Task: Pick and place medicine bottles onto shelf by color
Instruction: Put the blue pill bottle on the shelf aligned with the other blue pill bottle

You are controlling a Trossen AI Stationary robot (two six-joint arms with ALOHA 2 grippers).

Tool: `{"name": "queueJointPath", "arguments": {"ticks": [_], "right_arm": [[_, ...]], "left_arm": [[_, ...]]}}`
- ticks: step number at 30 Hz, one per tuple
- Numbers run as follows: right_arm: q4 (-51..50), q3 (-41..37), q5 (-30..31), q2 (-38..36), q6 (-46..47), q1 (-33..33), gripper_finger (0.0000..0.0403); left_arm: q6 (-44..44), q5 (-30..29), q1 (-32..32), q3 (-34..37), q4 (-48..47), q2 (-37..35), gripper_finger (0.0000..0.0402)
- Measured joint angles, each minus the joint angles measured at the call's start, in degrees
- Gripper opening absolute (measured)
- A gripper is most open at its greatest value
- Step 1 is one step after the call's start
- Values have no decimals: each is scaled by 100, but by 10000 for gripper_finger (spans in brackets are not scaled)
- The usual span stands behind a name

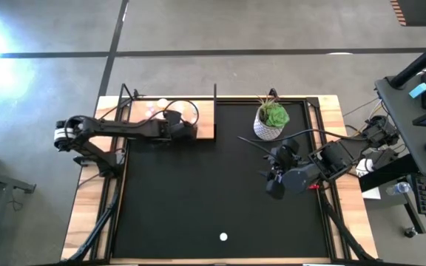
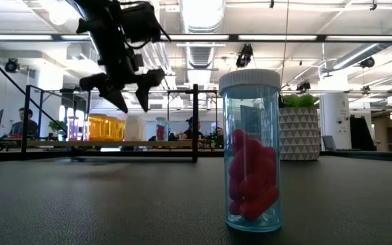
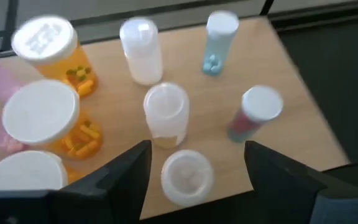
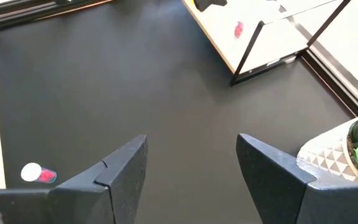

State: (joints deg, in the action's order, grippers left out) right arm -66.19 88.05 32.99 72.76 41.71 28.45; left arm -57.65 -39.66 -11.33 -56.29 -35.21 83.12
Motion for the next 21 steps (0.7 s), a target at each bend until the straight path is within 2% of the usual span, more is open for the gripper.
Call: {"name": "queueJointPath", "arguments": {"ticks": [3,6,8,10,13,17,21], "right_arm": [[0,0,0,1,31,1,237],[-2,0,-2,1,31,0,237],[-2,0,-2,1,29,1,237],[-4,1,-2,1,29,0,237],[-7,0,-4,1,29,2,237],[-55,1,-26,1,29,2,237],[-120,0,-44,1,29,2,237]], "left_arm": [[12,2,0,-71,-1,-239,241],[515,260,20,-223,97,-513,241],[1301,811,101,-334,417,-654,241],[2090,1690,278,-379,973,-775,241],[2742,2628,774,-379,1976,-860,241],[3280,2728,1621,-377,2361,-819,241],[3454,2717,2413,-346,2470,-551,240]]}}
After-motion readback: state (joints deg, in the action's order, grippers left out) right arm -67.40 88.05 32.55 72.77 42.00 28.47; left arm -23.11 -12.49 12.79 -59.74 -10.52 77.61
